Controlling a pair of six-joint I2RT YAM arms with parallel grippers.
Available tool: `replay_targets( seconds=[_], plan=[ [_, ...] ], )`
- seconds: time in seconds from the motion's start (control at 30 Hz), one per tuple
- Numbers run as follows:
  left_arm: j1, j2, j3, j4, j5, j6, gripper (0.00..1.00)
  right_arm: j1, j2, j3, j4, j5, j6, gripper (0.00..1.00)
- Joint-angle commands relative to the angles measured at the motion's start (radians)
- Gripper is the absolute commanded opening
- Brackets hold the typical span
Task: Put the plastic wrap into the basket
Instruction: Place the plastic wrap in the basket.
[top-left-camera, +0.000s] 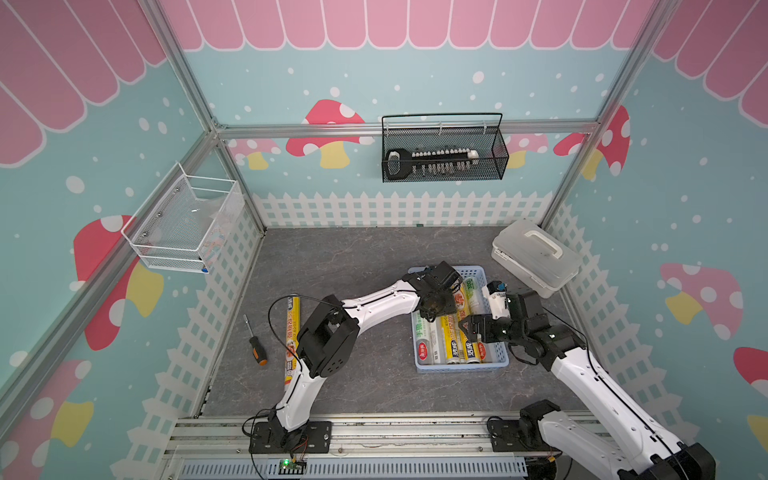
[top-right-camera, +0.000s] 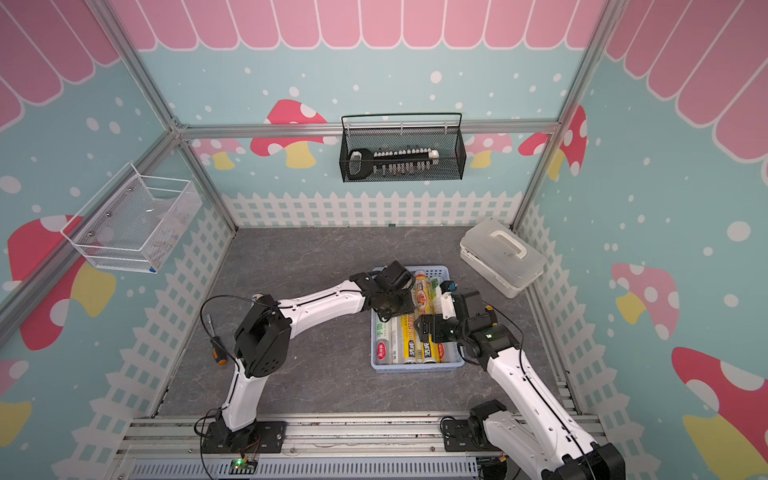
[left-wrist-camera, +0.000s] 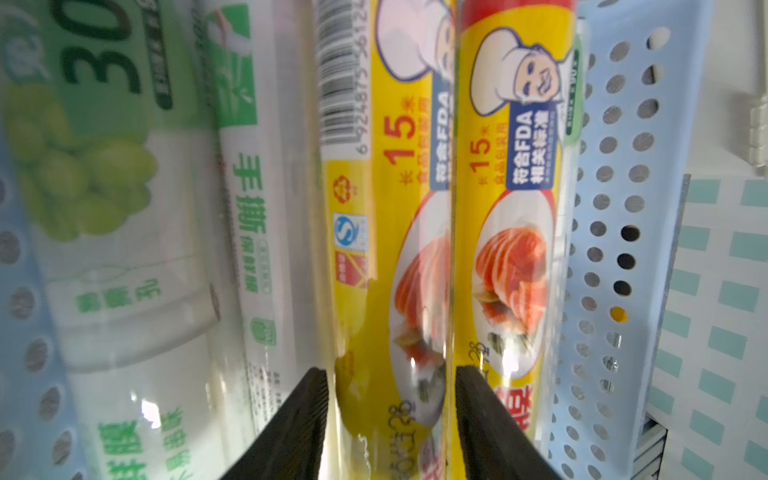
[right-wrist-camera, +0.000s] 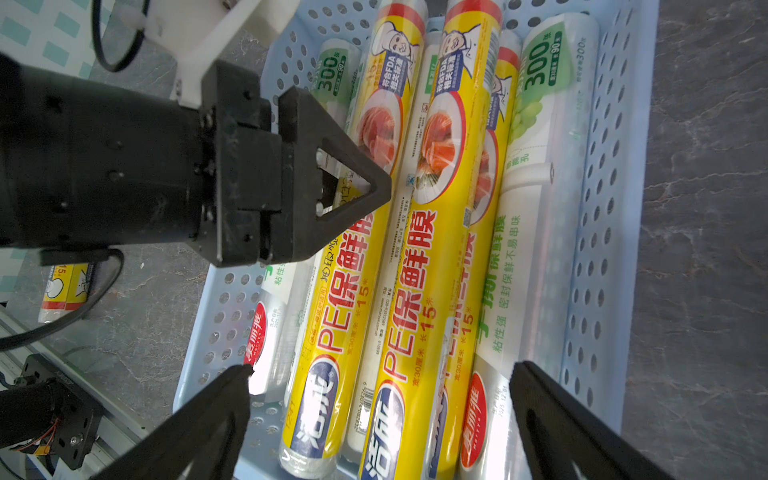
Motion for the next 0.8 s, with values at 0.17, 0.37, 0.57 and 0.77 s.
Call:
replay_targets(
  seconds=[0.17,0.37,0.57,0.77],
  plan=[
    [0.005,-0.193,-0.092,-0.017,-0.154,0.062,0.58,-0.005,-0.035,0.022,0.074,-0.121,-0.008,1.00],
    [0.054,-0.410,-0.296,-0.013,-0.339,0.118,0.60,0.025,0.011,0.041,0.229,-0.284,0.052,0.99],
    [0.192,-0.635,-0.564,-0.012,-0.420,0.129,0.63,0.235,0.184,0.178,0.225,-0.173,-0.026,0.99],
    [0.441,-0.884,-0.851,-0.014,-0.395,0.144,0.72,0.380,0.400,0.325,0.235,-0.142,-0.048,1.00]
  ],
)
